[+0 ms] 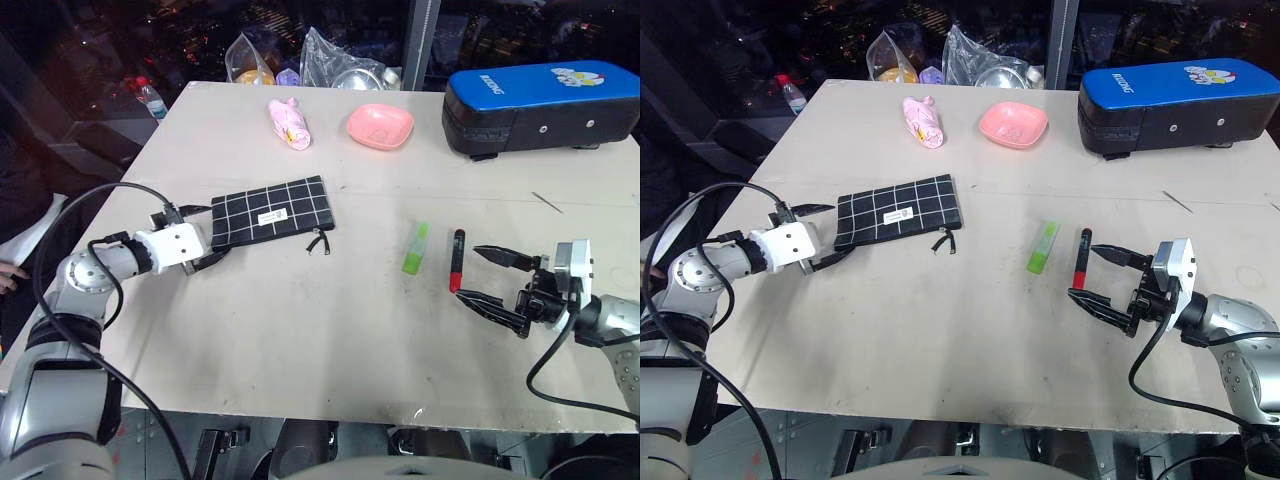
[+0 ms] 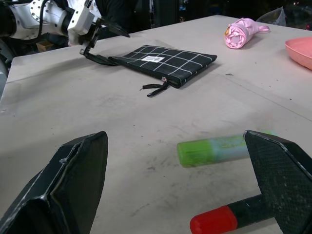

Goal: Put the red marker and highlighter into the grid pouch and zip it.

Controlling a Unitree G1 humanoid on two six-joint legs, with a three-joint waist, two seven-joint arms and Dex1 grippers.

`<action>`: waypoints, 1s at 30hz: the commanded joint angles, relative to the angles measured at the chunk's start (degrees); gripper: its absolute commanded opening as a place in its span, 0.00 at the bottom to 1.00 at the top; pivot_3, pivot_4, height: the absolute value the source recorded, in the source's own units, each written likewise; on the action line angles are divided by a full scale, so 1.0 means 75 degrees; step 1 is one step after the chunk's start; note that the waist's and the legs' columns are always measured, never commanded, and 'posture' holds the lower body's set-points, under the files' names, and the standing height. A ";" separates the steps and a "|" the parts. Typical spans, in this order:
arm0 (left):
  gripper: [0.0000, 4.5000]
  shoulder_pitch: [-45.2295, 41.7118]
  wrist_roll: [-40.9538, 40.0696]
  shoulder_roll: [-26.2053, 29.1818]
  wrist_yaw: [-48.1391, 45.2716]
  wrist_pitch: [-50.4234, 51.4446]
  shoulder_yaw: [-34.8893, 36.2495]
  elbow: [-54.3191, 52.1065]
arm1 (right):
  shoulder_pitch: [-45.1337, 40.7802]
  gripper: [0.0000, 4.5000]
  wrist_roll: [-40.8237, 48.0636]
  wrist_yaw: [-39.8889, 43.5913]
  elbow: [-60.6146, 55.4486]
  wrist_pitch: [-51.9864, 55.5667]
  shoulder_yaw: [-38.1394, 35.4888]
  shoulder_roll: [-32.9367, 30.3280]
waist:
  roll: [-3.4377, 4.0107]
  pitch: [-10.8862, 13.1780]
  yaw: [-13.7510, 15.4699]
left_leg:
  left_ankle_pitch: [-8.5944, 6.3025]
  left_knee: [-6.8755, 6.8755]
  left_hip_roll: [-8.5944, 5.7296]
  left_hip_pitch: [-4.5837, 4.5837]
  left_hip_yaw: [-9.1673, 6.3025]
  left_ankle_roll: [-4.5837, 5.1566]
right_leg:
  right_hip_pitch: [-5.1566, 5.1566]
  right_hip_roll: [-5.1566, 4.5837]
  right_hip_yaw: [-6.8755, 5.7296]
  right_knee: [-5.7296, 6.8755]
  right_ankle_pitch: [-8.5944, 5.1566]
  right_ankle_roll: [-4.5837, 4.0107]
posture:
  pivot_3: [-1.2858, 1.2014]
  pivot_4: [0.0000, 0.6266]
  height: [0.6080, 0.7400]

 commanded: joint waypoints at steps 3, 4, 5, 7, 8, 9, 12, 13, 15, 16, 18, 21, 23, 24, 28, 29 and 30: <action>0.99 -0.0420 0.0536 -0.0296 0.0331 -0.0328 -0.0573 0.0493 | -0.0109 1.00 0.0035 -0.0075 -0.0181 -0.0129 -0.0144 0.0013 | 0.0000 0.0000 0.0011 | 0.0001 0.0000 -0.0001 0.0000 -0.0002 -0.0001 | 0.0000 0.0002 -0.0002 0.0001 0.0000 0.0002 | 0.52 0.24 0.61; 0.99 -0.0481 0.0551 -0.0321 0.0332 -0.0327 -0.0625 0.0556 | -0.0106 1.00 0.0032 -0.0084 -0.0189 -0.0134 -0.0146 0.0013 | 0.0000 0.0000 0.0013 | 0.0001 0.0001 -0.0001 0.0000 -0.0002 -0.0001 | 0.0001 0.0002 -0.0002 0.0001 0.0000 0.0002 | 0.52 0.24 0.61; 0.99 -0.0526 0.0546 -0.0340 0.0309 -0.0333 -0.0659 0.0613 | -0.0099 1.00 0.0032 -0.0100 -0.0201 -0.0138 -0.0150 0.0017 | 0.0000 0.0000 0.0011 | 0.0001 0.0002 -0.0002 0.0000 -0.0002 -0.0001 | 0.0001 0.0002 -0.0002 0.0002 0.0000 0.0002 | 0.52 0.24 0.61; 0.99 -0.0567 0.0520 -0.0341 0.0289 -0.0387 -0.0688 0.0670 | -0.0071 1.00 0.0031 -0.0144 -0.0232 -0.0148 -0.0168 0.0027 | 0.0000 0.0000 0.0001 | 0.0001 0.0001 -0.0002 0.0000 -0.0001 -0.0001 | 0.0001 0.0002 -0.0001 0.0002 0.0000 0.0003 | 0.52 0.24 0.61; 0.99 -0.0548 0.0429 -0.0317 0.0238 -0.0450 -0.0661 0.0656 | -0.0036 1.00 0.0039 -0.0176 -0.0264 -0.0145 -0.0190 0.0031 | 0.0000 0.0000 0.0001 | 0.0001 0.0001 -0.0001 0.0001 -0.0002 -0.0001 | 0.0001 0.0003 -0.0002 0.0002 -0.0001 0.0003 | 0.52 0.24 0.61; 0.99 -0.0511 0.0333 -0.0282 0.0181 -0.0518 -0.0628 0.0630 | 0.0000 1.00 0.0051 -0.0206 -0.0295 -0.0138 -0.0211 0.0035 | 0.0000 0.0000 0.0000 | 0.0001 0.0001 -0.0001 0.0001 -0.0002 -0.0001 | 0.0000 0.0003 -0.0002 0.0003 -0.0001 0.0003 | 0.52 0.24 0.61; 0.99 -0.0258 -0.0039 -0.0051 -0.0027 -0.0863 -0.0450 0.0447 | 0.0138 1.00 0.0046 -0.0267 -0.0372 -0.0160 -0.0246 0.0047 | -0.0001 0.0000 -0.0029 | 0.0001 0.0001 -0.0001 0.0000 -0.0001 -0.0003 | 0.0000 0.0002 0.0000 0.0003 -0.0001 0.0004 | 0.52 0.24 0.61; 0.99 -0.0156 -0.0148 0.0062 0.0008 -0.1007 -0.0370 0.0359 | 0.0164 1.00 0.0041 -0.0282 -0.0383 -0.0169 -0.0245 0.0054 | -0.0003 0.0001 -0.0063 | 0.0002 0.0001 0.0000 0.0000 0.0000 -0.0004 | 0.0000 0.0002 0.0001 0.0003 -0.0002 0.0006 | 0.52 0.24 0.61; 0.99 0.0041 -0.0466 0.0243 0.0132 -0.1166 -0.0100 0.0182 | 0.0160 1.00 0.0042 -0.0329 -0.0398 -0.0163 -0.0223 0.0075 | -0.0007 0.0004 -0.0116 | 0.0003 0.0001 0.0002 -0.0001 0.0000 -0.0005 | 0.0000 0.0002 0.0001 0.0002 -0.0004 0.0008 | 0.52 0.24 0.61; 0.99 0.0153 -0.0591 0.0347 0.0221 -0.1220 0.0030 0.0089 | 0.0146 1.00 0.0044 -0.0344 -0.0395 -0.0160 -0.0206 0.0082 | -0.0009 0.0006 -0.0138 | 0.0003 0.0001 0.0004 0.0000 0.0001 -0.0005 | -0.0002 0.0002 0.0002 0.0003 -0.0004 0.0008 | 0.52 0.24 0.61; 0.99 0.0381 -0.0744 0.0533 0.0379 -0.1275 0.0218 -0.0064 | 0.0116 1.00 0.0042 -0.0345 -0.0366 -0.0162 -0.0169 0.0098 | -0.0014 0.0009 -0.0174 | 0.0003 0.0001 0.0010 0.0000 0.0001 -0.0006 | -0.0005 0.0007 0.0003 0.0007 -0.0004 0.0008 | 0.52 0.24 0.61; 0.99 0.0737 -0.0911 0.0765 0.0451 -0.1187 0.0428 -0.0197 | 0.0032 1.00 0.0019 -0.0291 -0.0261 -0.0177 -0.0103 0.0119 | -0.0015 0.0010 -0.0187 | 0.0002 0.0000 0.0012 -0.0001 -0.0003 -0.0005 | -0.0007 0.0008 0.0000 0.0009 -0.0004 0.0008 | 0.52 0.24 0.61; 0.99 0.0992 -0.0878 0.0972 0.0611 -0.1078 0.0534 -0.0146 | -0.0061 1.00 -0.0003 -0.0238 -0.0168 -0.0191 -0.0039 0.0140 | -0.0015 0.0010 -0.0202 | 0.0001 0.0000 0.0012 -0.0001 -0.0001 -0.0004 | -0.0008 0.0006 0.0000 0.0009 -0.0004 0.0008 | 0.52 0.24 0.61; 0.99 0.1068 -0.0826 0.1053 0.0749 -0.0995 0.0587 -0.0107 | -0.0108 1.00 -0.0013 -0.0220 -0.0129 -0.0195 -0.0011 0.0150 | -0.0016 0.0010 -0.0210 | 0.0001 0.0000 0.0012 -0.0001 -0.0001 -0.0004 | -0.0008 0.0006 0.0001 0.0009 -0.0004 0.0008 | 0.52 0.24 0.61; 0.99 0.1041 -0.0416 0.1411 0.1461 -0.0583 0.0567 0.0179 | -0.0309 1.00 -0.0059 -0.0150 -0.0001 -0.0209 0.0113 0.0185 | -0.0020 0.0012 -0.0160 | 0.0001 0.0001 0.0010 -0.0002 -0.0002 -0.0003 | -0.0007 0.0005 -0.0002 0.0009 -0.0004 0.0008 | 0.52 0.24 0.61; 0.99 0.1021 -0.0320 0.1484 0.1583 -0.0530 0.0524 0.0243 | -0.0338 1.00 -0.0066 -0.0138 0.0015 -0.0211 0.0127 0.0193 | -0.0021 0.0012 -0.0159 | 0.0001 0.0001 0.0010 -0.0002 -0.0001 -0.0003 | -0.0008 0.0006 -0.0002 0.0009 -0.0004 0.0008 | 0.52 0.24 0.61; 0.99 0.1005 -0.0255 0.1525 0.1667 -0.0506 0.0486 0.0283 | -0.0356 1.00 -0.0073 -0.0135 0.0024 -0.0212 0.0139 0.0201 | -0.0020 0.0012 -0.0148 | 0.0001 0.0001 0.0010 -0.0002 -0.0001 -0.0003 | -0.0008 0.0006 -0.0001 0.0009 -0.0004 0.0008 | 0.52 0.24 0.61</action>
